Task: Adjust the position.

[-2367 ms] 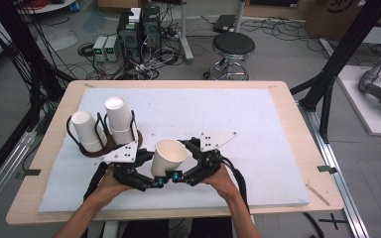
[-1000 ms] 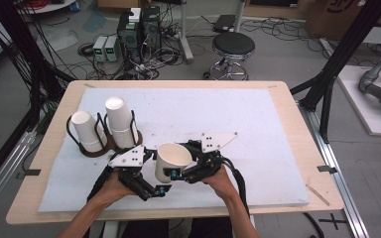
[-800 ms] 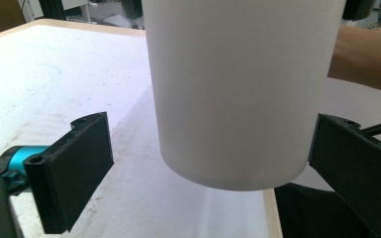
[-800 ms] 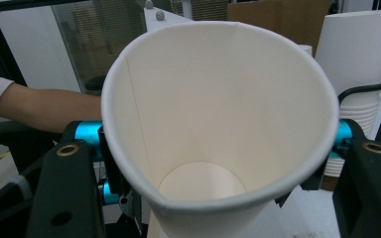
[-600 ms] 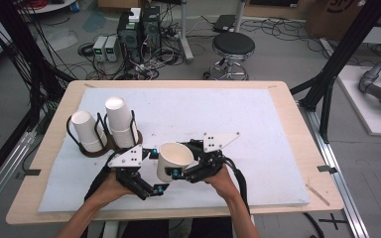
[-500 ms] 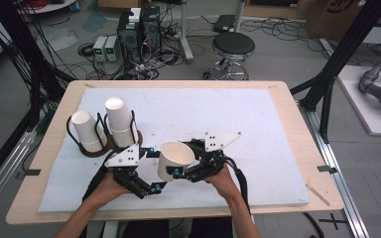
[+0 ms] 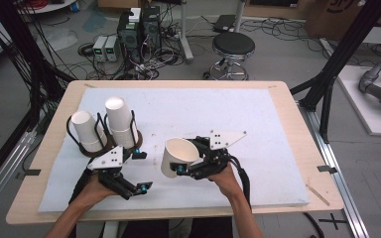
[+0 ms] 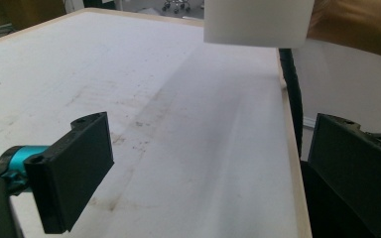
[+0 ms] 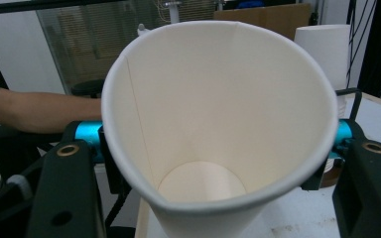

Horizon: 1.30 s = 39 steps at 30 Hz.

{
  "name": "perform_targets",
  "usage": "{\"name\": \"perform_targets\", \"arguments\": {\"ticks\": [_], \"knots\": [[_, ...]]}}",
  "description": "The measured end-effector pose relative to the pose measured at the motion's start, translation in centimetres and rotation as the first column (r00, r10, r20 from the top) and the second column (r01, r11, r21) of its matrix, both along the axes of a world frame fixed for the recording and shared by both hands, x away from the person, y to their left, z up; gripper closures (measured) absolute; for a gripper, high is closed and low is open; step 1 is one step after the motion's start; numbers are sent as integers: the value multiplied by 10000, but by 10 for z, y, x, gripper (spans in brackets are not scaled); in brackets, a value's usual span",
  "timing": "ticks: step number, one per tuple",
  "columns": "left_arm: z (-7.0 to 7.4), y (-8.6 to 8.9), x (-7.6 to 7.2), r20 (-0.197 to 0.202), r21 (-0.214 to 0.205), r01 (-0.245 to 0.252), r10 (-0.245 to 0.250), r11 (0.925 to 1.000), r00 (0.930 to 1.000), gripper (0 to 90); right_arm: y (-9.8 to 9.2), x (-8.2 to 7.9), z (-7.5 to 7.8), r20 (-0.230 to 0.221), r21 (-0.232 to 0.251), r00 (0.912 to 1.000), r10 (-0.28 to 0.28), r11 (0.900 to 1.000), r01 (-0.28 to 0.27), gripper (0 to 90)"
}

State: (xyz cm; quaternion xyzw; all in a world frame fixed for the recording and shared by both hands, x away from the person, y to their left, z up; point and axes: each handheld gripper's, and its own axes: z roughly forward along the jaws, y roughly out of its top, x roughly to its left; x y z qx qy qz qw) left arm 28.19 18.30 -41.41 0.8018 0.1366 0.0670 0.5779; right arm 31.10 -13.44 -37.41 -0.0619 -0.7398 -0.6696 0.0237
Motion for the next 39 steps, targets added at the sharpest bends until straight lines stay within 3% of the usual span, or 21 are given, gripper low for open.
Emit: {"name": "perform_targets", "arguments": {"ticks": [6, 12, 17, 23, 39], "knots": [[-4, 17, -1, -58, -12, -483, 483, 9988, 9988, 37, -3, 1, 0, 1, 1, 10000, -87, 10000, 87, 344], [-11, 39, -1, -14, -125, -1221, 1221, 9924, 9925, 37, -5, 1, 0, -18, -2, 9999, -146, 9999, 146, 344], [-14, 58, -3, 75, -283, -2085, 2087, 9776, 9779, 37, -5, 1, 0, -2, -28, 9999, -161, 9999, 161, 344], [-21, 70, -6, 246, -283, -2994, 3001, 9537, 9536, 37, -4, 3, -1, -38, -28, 9997, -242, 9997, 242, 345], [-27, 81, -8, -43, -102, -3608, 3608, 9326, 9326, 37, -1, 6, -2, -12, -192, 9995, -323, 9993, 322, 345]]}}
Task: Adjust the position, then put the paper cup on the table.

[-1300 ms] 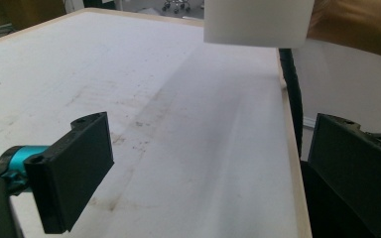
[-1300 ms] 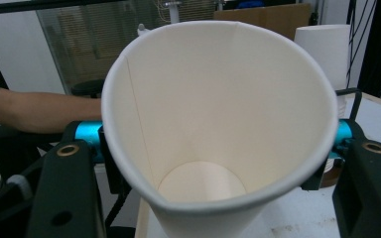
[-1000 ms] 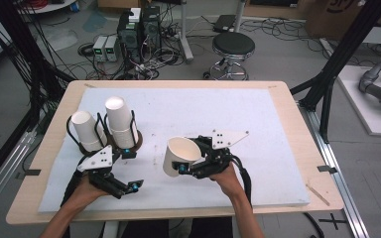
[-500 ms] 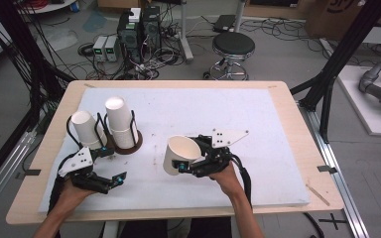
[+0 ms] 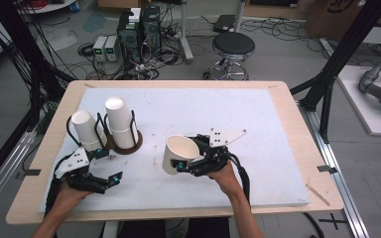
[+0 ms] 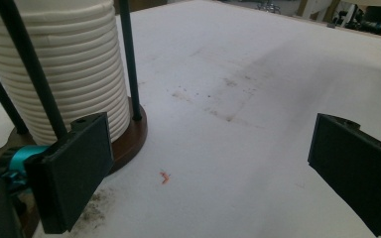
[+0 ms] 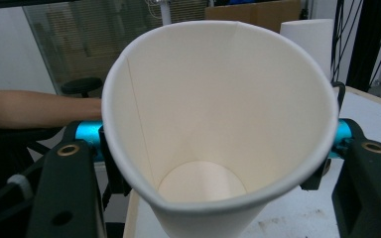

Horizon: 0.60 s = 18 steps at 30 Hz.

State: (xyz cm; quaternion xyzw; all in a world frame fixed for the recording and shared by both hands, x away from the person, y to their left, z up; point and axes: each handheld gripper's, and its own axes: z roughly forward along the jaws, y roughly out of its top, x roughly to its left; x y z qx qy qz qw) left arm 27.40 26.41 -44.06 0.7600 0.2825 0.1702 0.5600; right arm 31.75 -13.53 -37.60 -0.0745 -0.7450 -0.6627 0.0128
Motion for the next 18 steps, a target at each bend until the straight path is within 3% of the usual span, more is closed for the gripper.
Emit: {"name": "perform_targets", "arguments": {"ticks": [18], "knots": [[-4, 2, 2, -31, 0, -180, 180, 9998, 9998, 37, 1, 0, 2, 167, -357, 9990, -420, 9985, 426, 347]]}}
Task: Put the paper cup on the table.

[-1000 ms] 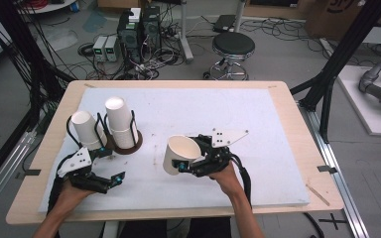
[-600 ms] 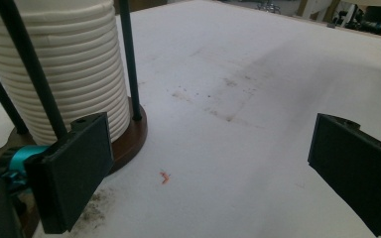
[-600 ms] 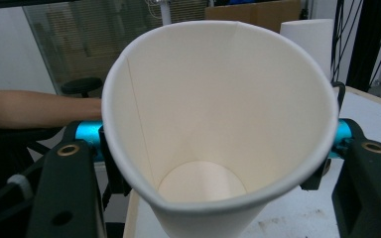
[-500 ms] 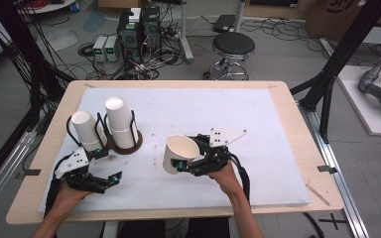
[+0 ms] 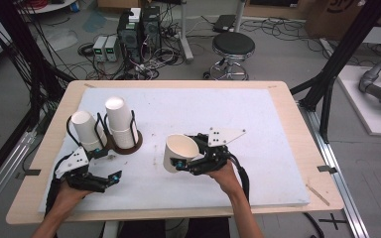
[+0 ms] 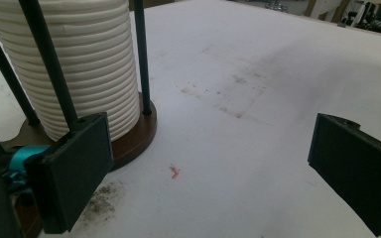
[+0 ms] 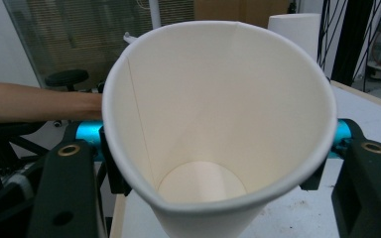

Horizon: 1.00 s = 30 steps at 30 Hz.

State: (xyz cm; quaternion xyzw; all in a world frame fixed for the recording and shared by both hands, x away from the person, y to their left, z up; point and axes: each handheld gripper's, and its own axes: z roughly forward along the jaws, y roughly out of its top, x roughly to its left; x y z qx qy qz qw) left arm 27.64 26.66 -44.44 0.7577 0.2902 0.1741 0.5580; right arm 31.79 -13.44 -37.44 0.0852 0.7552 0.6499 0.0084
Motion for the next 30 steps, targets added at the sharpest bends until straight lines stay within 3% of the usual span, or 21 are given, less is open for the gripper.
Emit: {"name": "perform_targets", "arguments": {"ticks": [20, 30], "knots": [[-4, 0, 1, 42, -88, -33, 34, 10000, 10000, 37, 10, 7, -6, 104, -636, 9955, -938, 9935, 943, 347], [-7, 3, 1, 26, -240, -154, 155, 9996, 9999, 37, 20, 15, -14, 185, -1336, 9900, -1397, 9810, 1410, 347]]}}
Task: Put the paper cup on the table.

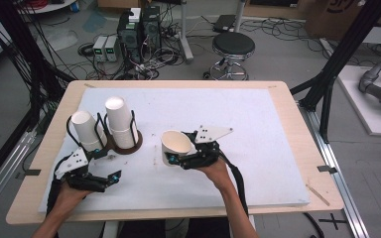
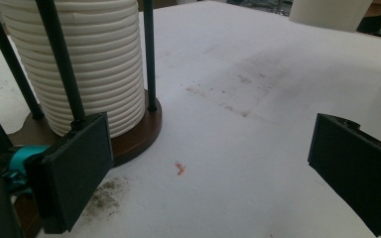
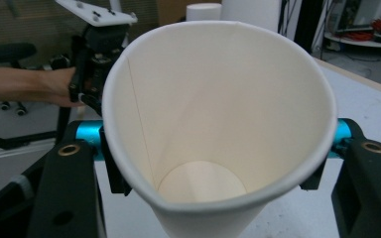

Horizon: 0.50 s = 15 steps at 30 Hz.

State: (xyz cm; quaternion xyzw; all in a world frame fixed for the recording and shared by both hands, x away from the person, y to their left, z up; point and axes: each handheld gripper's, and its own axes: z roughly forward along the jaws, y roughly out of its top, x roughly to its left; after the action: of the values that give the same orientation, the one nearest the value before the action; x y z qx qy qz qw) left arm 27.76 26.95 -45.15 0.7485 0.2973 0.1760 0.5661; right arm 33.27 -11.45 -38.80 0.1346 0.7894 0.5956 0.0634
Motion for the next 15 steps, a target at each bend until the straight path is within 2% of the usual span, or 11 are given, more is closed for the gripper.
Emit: {"name": "perform_targets", "arguments": {"ticks": [9, 15], "knots": [[0, 0, 0, -14, -15, -27, 27, 10000, 10000, 37, 13, 6, -8, -72, -727, 9992, -401, 9966, 395, 347], [-1, -1, -1, 51, 54, -38, 38, 10000, 10000, 37, 20, 9, -16, -100, -1238, 9974, -717, 9898, 699, 347]]}}
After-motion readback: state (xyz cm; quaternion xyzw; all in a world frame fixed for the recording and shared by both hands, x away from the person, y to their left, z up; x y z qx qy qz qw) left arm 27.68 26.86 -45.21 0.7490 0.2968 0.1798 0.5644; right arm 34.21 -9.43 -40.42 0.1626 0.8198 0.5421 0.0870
